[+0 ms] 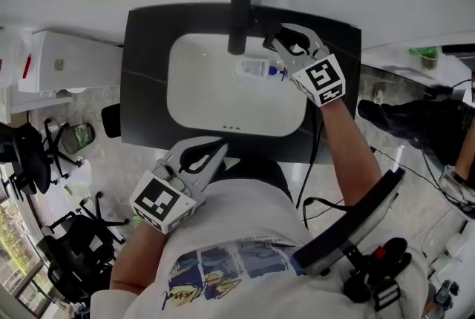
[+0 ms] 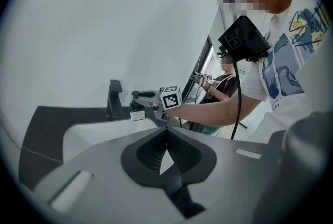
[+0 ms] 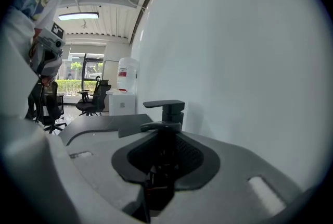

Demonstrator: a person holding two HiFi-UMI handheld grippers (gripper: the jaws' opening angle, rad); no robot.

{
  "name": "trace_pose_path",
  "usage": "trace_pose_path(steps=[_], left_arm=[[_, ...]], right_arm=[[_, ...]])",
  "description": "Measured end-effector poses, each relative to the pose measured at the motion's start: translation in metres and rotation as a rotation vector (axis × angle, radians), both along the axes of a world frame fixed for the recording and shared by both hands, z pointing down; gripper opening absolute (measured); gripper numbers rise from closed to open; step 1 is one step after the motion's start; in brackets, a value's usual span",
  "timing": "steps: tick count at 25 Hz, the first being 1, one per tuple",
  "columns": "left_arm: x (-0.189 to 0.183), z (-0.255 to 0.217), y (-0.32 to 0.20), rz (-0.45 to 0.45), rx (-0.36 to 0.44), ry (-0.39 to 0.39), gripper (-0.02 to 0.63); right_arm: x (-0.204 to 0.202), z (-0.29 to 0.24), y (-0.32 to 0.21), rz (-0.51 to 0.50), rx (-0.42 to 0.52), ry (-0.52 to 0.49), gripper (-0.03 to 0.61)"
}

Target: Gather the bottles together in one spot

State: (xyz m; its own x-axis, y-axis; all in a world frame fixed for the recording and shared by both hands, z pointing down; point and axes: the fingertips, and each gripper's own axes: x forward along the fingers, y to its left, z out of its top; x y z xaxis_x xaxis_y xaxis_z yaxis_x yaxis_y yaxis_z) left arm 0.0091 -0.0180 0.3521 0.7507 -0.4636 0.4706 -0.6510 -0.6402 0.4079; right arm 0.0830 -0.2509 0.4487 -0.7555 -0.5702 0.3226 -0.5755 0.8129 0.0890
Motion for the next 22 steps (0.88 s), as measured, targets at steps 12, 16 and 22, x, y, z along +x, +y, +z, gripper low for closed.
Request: trace_pose_path(steps=[12,16,22], left_arm=[[-0.001,0.01,-0.017,-0.057,-0.016,-0.053,0.002],[0.001,0.012,-0.021,-0.053,-0.022,-0.068,0.002],[0.002,0.014,-0.02,-0.048,-0.035,-0.075,0.002]], right_arm=[[-0.009,0.016,-0.05,-0.063,0.003,-0.117,0.08],[-0.011,0.019,-0.059,-0.071,0.004,-0.153,0.08],[-0.009,0.019,-0.064,-0.078,0.015,-0.181,0.08]])
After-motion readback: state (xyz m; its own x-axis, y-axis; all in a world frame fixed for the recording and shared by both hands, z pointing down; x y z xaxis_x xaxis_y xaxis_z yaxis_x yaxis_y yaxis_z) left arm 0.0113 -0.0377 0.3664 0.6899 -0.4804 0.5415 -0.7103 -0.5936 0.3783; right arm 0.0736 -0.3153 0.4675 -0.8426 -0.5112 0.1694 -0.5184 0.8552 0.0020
